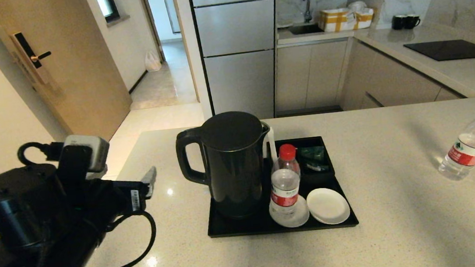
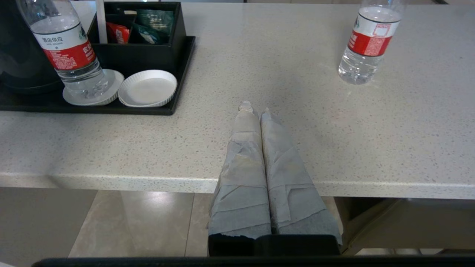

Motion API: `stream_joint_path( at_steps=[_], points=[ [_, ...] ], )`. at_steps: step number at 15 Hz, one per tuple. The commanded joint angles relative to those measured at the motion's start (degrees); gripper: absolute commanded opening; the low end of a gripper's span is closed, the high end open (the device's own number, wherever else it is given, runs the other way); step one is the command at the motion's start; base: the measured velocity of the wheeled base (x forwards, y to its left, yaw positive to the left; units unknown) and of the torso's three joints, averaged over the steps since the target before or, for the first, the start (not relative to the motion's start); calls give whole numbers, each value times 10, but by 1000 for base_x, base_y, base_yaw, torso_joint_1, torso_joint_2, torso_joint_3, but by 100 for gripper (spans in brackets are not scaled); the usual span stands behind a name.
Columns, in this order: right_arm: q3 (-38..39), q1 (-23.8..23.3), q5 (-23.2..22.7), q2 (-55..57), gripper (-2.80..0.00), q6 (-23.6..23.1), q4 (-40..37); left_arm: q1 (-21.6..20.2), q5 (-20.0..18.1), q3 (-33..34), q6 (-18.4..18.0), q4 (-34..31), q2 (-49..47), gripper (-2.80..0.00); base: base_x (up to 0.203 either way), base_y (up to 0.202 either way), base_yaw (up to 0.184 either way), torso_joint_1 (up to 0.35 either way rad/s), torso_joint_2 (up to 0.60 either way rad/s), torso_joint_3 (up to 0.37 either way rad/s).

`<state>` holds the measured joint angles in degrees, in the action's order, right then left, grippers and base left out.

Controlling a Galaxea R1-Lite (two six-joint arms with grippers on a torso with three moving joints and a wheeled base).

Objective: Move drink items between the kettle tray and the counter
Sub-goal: Return the bottled water to its original position

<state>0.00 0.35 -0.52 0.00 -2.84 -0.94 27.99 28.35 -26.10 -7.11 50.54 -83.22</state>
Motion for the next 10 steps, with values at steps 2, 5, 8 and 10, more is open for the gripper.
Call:
stream_joint_path(
  at_steps=[2, 5, 8, 10],
  points=[
    [0, 0, 0, -1, -280, -1, 1, -24, 7, -22, 0, -110, 130, -280, 0, 0, 0, 0, 0, 0],
    [0, 0, 0, -1, -280, -1, 1, -60, 5, -70, 1, -262, 242, -280, 0, 0, 0, 0, 0, 0],
    [0, 0, 0, -1, -280, -1, 0, -102, 8, -135, 12, -441, 345, -280, 0, 0, 0, 0, 0, 0],
    [0, 0, 0, -1, -280, -1, 0, -161, 7, -149, 21, -514, 415, -280, 0, 0, 0, 0, 0, 0]
  ],
)
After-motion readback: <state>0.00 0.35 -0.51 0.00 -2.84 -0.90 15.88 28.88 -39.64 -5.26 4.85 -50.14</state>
